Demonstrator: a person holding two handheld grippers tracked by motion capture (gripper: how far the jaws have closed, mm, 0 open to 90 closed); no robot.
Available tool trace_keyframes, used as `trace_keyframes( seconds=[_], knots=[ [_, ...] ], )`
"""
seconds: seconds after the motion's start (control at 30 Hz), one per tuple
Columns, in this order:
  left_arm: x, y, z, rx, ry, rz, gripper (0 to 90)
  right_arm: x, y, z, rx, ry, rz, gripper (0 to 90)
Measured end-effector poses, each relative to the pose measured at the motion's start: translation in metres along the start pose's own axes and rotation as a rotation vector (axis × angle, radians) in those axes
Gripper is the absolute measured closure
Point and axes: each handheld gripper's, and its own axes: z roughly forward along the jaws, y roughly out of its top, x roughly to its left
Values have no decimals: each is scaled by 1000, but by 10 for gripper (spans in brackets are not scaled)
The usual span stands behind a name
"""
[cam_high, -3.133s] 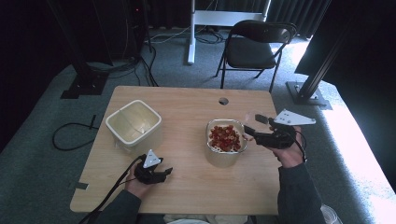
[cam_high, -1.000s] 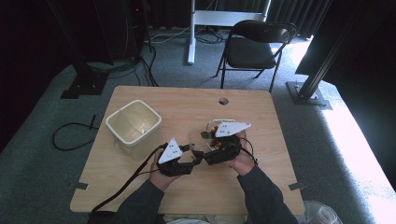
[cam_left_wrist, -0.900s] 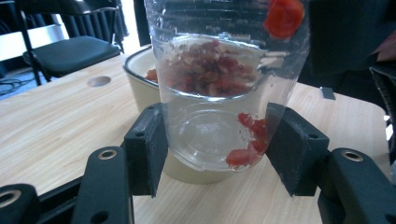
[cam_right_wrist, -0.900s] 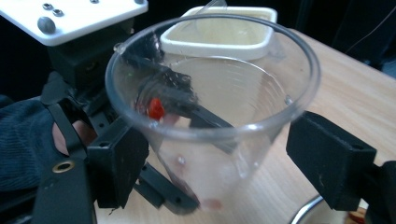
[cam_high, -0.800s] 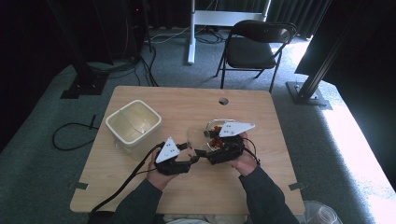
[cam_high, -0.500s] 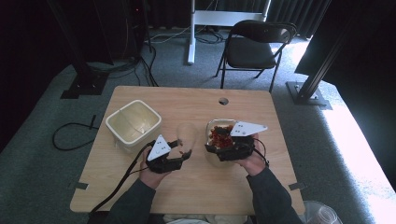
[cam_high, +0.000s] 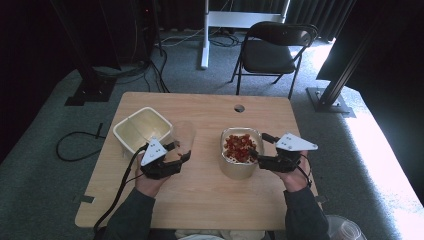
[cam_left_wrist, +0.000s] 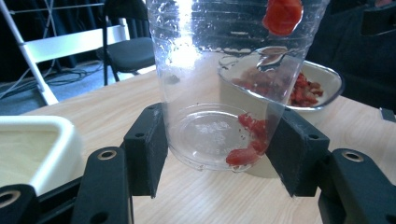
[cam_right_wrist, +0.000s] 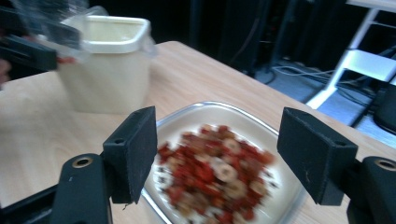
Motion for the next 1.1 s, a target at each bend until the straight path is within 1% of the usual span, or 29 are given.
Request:
trace_keyframes(
  seconds=[0.03, 0.1, 0.17, 0.2, 0.23, 0.3, 0.33, 0.37, 0.43, 0.47, 0.53, 0.57, 0.6, 0.63, 0.67, 0.73, 0.87, 0.93, 0.97, 1.03, 1.07, 1.1],
  knots=[
    [0, 0, 0, 0, 0, 0, 422, 0, 0, 0, 0, 0, 0, 281],
    [5, 3, -5, -7, 11, -11, 422, -8, -4, -9, -1, -41, 11, 281],
    [7, 5, -8, -10, 21, -15, 422, -13, -7, -14, -6, -56, 28, 281],
    [7, 5, -8, -10, 21, -15, 422, -16, -8, -17, -7, -69, 35, 281],
    [10, 7, -12, -16, 30, -14, 422, -21, -11, -19, -4, -89, 44, 281],
    [11, 8, -14, -18, 36, -13, 422, -24, -12, -21, -4, -97, 52, 281],
    [14, 9, -17, -20, 44, -11, 422, -27, -14, -22, -3, -110, 56, 281],
    [16, 11, -19, -23, 52, -13, 422, -33, -20, -25, -1, -138, 72, 282],
    [19, 12, -23, -25, 64, -11, 422, -38, -25, -26, -1, -147, 91, 291],
    [19, 12, -23, -25, 64, -11, 422, -40, -28, -26, 4, -155, 95, 291],
    [21, 13, -24, -26, 70, -11, 421, -40, -28, -26, 4, -155, 95, 291],
    [26, 16, -30, -33, 87, -14, 422, -45, -38, -24, 27, -183, 106, 291],
    [27, 17, -32, -34, 91, -17, 422, -46, -41, -23, 33, -193, 107, 291],
    [27, 17, -32, -34, 91, -17, 421, -46, -41, -23, 33, -193, 107, 291],
    [30, 18, -35, -34, 102, -13, 421, -49, -46, -22, 45, -208, 111, 292],
    [34, 20, -38, -34, 113, -9, 421, -51, -52, -20, 58, -221, 117, 291],
    [39, 25, -43, -39, 124, -8, 422, -56, -60, -19, 63, -222, 141, 291],
    [44, 28, -47, -45, 134, -7, 421, -59, -68, -16, 79, -229, 157, 293],
    [44, 28, -47, -45, 134, -7, 421, -60, -71, -15, 88, -232, 160, 293],
    [51, 30, -49, -45, 150, -13, 421, -61, -76, -13, 102, -236, 167, 296],
    [51, 30, -49, -45, 150, -13, 421, -61, -76, -13, 102, -236, 167, 296],
    [55, 30, -51, -43, 156, -18, 421, -62, -80, -11, 112, -236, 172, 304]
  ],
)
